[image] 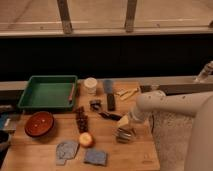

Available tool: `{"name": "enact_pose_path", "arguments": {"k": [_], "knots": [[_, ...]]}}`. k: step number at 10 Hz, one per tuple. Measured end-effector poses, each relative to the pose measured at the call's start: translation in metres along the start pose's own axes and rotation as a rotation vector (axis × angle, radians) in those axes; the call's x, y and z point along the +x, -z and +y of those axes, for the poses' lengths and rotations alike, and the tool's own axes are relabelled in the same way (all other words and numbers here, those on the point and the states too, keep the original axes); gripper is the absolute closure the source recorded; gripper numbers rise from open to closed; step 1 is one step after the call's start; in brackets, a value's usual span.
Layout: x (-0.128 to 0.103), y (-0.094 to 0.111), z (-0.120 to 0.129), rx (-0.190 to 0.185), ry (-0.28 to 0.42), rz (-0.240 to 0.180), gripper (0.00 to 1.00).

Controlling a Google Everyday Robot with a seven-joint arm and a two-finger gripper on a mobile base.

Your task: Place fork in tray

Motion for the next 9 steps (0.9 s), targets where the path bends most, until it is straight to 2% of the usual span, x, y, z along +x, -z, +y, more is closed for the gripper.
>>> {"name": "enact_pose_path", "arguments": {"k": [2,3,7,9], "knots": [[-0.004,-0.008,-0.010,0.019,-0.040,-0.042,0.20],[-0.004,-0.013,-0.017,0.052,-0.057,-0.067,0.20],[-0.002,-0.021,-0.024,0.138,-0.011,-0.061,0.20],[-0.002,-0.020,-0.025,0.144,-0.007,-0.060,0.20]]}}
